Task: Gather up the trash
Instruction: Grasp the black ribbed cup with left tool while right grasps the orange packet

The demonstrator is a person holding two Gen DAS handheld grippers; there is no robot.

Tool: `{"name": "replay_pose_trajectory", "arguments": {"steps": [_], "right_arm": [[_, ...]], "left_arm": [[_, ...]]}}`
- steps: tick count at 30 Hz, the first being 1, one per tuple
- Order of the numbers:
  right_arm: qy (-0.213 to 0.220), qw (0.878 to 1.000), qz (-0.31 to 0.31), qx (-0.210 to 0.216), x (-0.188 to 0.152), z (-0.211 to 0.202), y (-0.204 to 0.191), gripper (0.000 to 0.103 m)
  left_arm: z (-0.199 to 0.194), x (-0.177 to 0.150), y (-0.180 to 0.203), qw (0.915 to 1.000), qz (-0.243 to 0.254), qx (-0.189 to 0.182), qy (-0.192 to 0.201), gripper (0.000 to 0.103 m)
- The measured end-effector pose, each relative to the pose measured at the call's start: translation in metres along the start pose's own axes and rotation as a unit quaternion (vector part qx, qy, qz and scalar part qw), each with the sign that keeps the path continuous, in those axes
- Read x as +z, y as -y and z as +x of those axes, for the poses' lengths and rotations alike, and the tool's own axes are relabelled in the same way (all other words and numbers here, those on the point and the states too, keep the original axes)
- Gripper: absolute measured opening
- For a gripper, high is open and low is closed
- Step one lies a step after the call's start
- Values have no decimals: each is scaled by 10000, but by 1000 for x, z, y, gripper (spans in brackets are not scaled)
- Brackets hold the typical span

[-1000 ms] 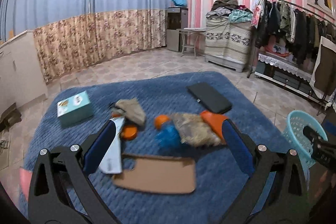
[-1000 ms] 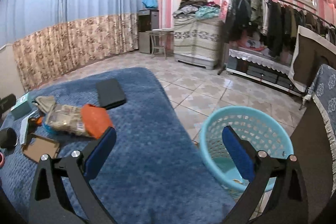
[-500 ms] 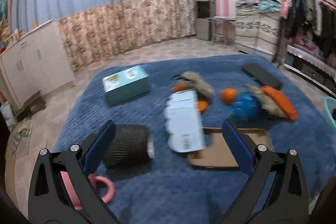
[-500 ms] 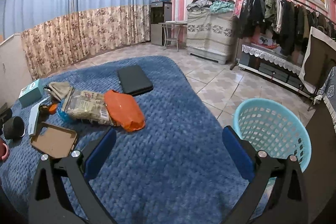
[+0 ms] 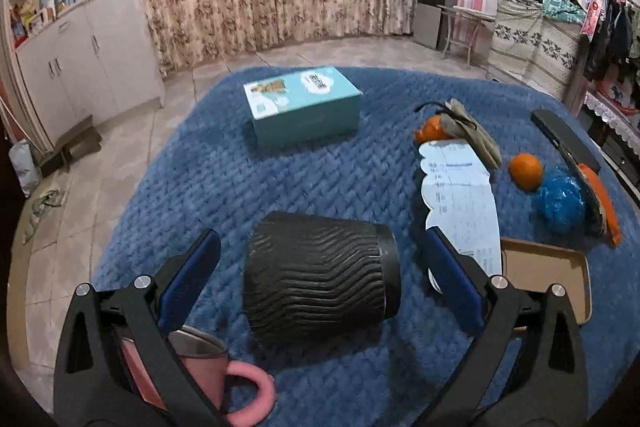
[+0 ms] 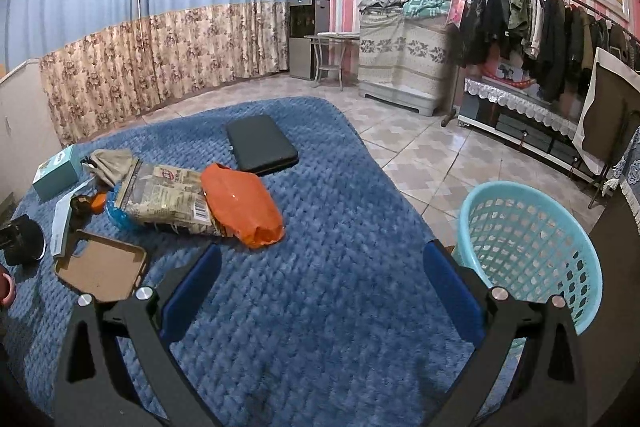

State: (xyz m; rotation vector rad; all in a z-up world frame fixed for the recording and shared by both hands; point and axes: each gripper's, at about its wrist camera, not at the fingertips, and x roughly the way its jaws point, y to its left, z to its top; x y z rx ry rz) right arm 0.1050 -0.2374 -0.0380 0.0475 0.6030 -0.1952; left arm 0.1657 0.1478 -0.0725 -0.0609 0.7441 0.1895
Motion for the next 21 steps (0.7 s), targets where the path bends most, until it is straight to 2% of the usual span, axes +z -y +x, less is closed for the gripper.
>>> {"name": "replay_pose_trajectory", "arguments": {"steps": [3, 7, 8, 10, 12, 16, 21], "right_arm": [[-28, 10000, -70, -1, 0, 5, -5, 99], [-68, 9998, -164, 26, 1, 13, -14, 99], [-91, 9997, -210, 36, 2, 17, -17, 99], [-138, 9995, -288, 36, 2, 25, -21, 99], [-207, 9992, -349, 61, 3, 35, -25, 99], [-342, 9982, -496, 60, 7, 56, -32, 99], [-522, 9971, -475, 289, 21, 85, -38, 99]], "left_arm": [[8, -2, 2, 9999, 119, 29, -105, 98], [11, -2, 6, 9996, 166, -154, -158, 95], [12, -2, 7, 9995, 177, -171, -178, 93], [15, -4, 9, 9991, 233, -201, -284, 77], [18, -5, 11, 9987, 292, -197, -380, 73], [14, -4, 9, 9991, 281, -203, -259, 73], [-1, 12, 4, 9996, 89, -244, 70, 72]]}}
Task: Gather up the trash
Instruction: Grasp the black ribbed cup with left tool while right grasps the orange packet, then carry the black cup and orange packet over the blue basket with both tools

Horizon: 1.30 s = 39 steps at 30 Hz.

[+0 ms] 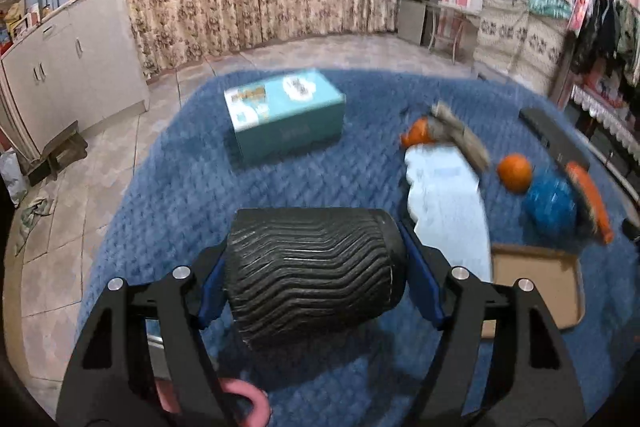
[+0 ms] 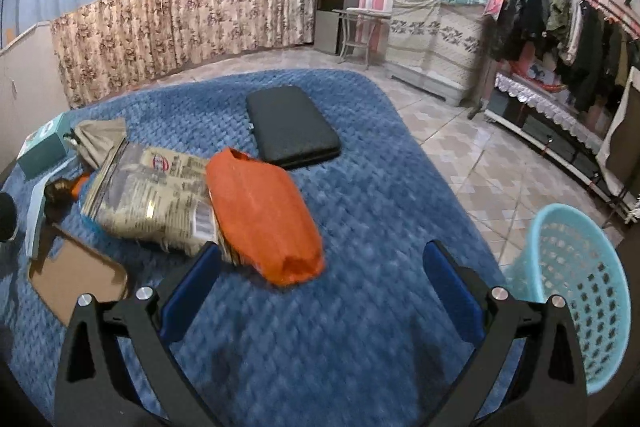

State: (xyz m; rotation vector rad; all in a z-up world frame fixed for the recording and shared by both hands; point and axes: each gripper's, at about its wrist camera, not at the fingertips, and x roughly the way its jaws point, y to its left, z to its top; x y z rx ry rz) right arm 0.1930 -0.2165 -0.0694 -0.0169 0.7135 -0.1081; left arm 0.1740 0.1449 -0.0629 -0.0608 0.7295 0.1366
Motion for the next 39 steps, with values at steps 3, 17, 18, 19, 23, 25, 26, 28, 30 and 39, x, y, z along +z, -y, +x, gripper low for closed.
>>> {"name": "replay_pose_trajectory", "arguments": {"steps": [3, 17, 18, 19, 23, 25, 26, 28, 30, 39], "right_arm": [[-120, 9999, -44, 109, 8, 17, -4, 99], [-492, 9950, -9, 868, 0, 44, -7, 8], [-454, 9948, -26, 906, 0, 41, -6, 8], [-428, 9949, -33, 916, -1, 39, -4, 7], [-139, 9959, 38, 898, -1, 16, 8, 6], [-27, 9962, 76, 873, 2, 6, 15, 6], [62, 9964, 114, 842, 3, -4, 22, 6], [186, 9963, 182, 819, 4, -16, 33, 6], [355, 9964, 261, 730, 4, -34, 47, 6], [702, 9945, 597, 503, -6, -75, 100, 6]], "left_arm": [[-7, 13, 1, 9998, -94, -44, 193, 72], [-17, 32, 24, 9986, 36, -90, 515, 72], [-19, 32, 26, 9985, 50, -104, 535, 72], [-20, 32, 28, 9984, 60, -118, 545, 72], [-25, 31, 35, 9982, 106, -180, 566, 72], [-29, 31, 41, 9979, 151, -214, 595, 72], [-31, 31, 45, 9976, 173, -236, 621, 72], [-35, 31, 53, 9971, 204, -277, 679, 72], [-39, 32, 60, 9966, 230, -330, 715, 72], [-61, 33, 109, 9921, 402, -775, 900, 72]]}}
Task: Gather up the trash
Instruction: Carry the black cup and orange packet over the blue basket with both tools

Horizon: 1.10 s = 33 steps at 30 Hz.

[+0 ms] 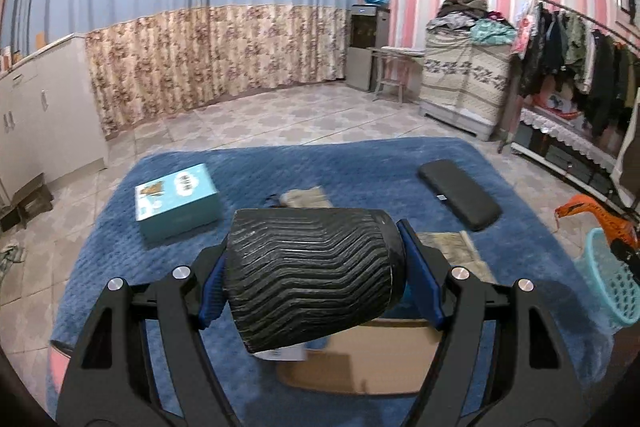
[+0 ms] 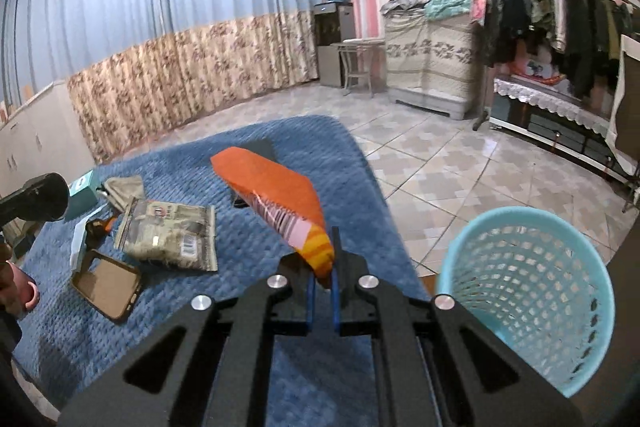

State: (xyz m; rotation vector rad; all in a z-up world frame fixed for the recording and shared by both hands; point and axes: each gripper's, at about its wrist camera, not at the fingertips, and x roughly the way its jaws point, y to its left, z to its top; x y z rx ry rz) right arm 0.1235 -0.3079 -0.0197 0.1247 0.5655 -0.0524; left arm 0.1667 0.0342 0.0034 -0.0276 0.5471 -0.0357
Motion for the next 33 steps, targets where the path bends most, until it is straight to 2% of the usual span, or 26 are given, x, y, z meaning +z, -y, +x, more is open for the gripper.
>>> {"name": "replay_pose_trajectory", "arguments": {"steps": [9, 18, 23, 26, 33], "right_arm": [[81, 9994, 325, -126, -14, -6, 33, 6], [107, 9937, 670, -896, -13, -25, 90, 6], [71, 9834, 947, -1545, -20, -40, 132, 6], [-18, 9780, 1057, -1798, -27, -43, 152, 6], [-277, 9716, 1231, -2003, -38, -43, 188, 6]], "left_arm": [[-5, -7, 49, 9994, 255, -224, 13, 72], [-3, 1, 114, 9963, 577, -613, 182, 72], [-6, -3, 173, 9904, 841, -1061, 272, 72], [-4, -9, 202, 9867, 937, -1308, 224, 72], [-8, -24, 276, 9728, 1202, -1967, 238, 73]]}}
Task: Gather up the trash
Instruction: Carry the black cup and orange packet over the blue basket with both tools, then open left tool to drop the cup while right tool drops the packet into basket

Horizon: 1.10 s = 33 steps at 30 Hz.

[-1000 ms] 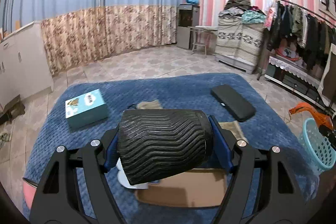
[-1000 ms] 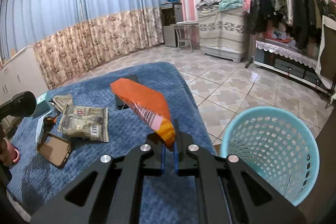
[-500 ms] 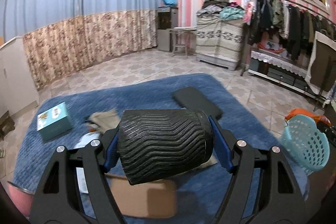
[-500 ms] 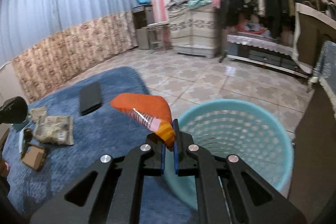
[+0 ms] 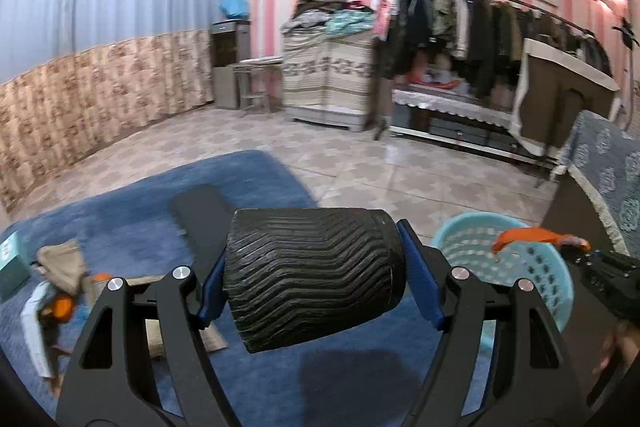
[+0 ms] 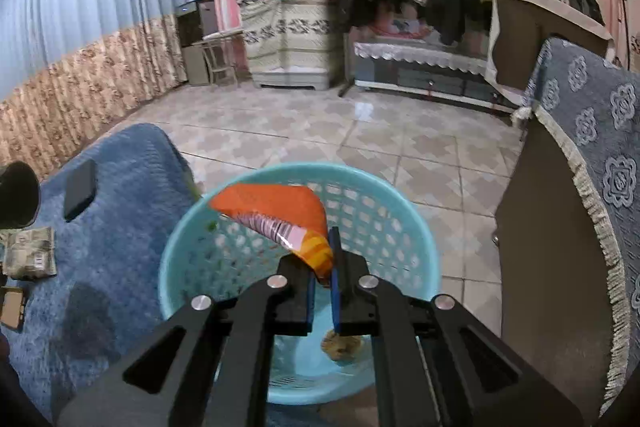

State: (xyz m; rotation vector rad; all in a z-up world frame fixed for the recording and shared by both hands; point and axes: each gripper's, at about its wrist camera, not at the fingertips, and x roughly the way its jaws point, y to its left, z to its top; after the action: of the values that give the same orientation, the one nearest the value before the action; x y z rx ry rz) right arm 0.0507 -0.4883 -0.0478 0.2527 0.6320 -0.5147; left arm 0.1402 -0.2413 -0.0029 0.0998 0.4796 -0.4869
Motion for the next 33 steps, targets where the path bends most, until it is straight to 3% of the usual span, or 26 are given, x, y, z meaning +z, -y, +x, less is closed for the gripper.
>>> {"name": "replay_pose_trajectory", "arguments": {"steps": [6, 10, 18, 29, 33], "right_arm": [[-14, 9994, 303, -150, -1, 1, 26, 6], [-108, 9987, 444, -246, -3, 6, 39, 6], [-188, 9982, 469, -318, -3, 9, 43, 6], [-364, 9968, 621, -360, -5, 23, 44, 6], [-376, 9964, 677, -333, -5, 24, 45, 6]], "left_arm": [[17, -1, 58, 9984, 392, -416, 41, 73], [41, -2, 92, 9951, 517, -818, -184, 73], [81, -11, 146, 9891, 865, -1142, -323, 73], [108, -10, 155, 9866, 995, -1188, -507, 73], [103, -7, 155, 9879, 1096, -1041, -361, 91]]}}
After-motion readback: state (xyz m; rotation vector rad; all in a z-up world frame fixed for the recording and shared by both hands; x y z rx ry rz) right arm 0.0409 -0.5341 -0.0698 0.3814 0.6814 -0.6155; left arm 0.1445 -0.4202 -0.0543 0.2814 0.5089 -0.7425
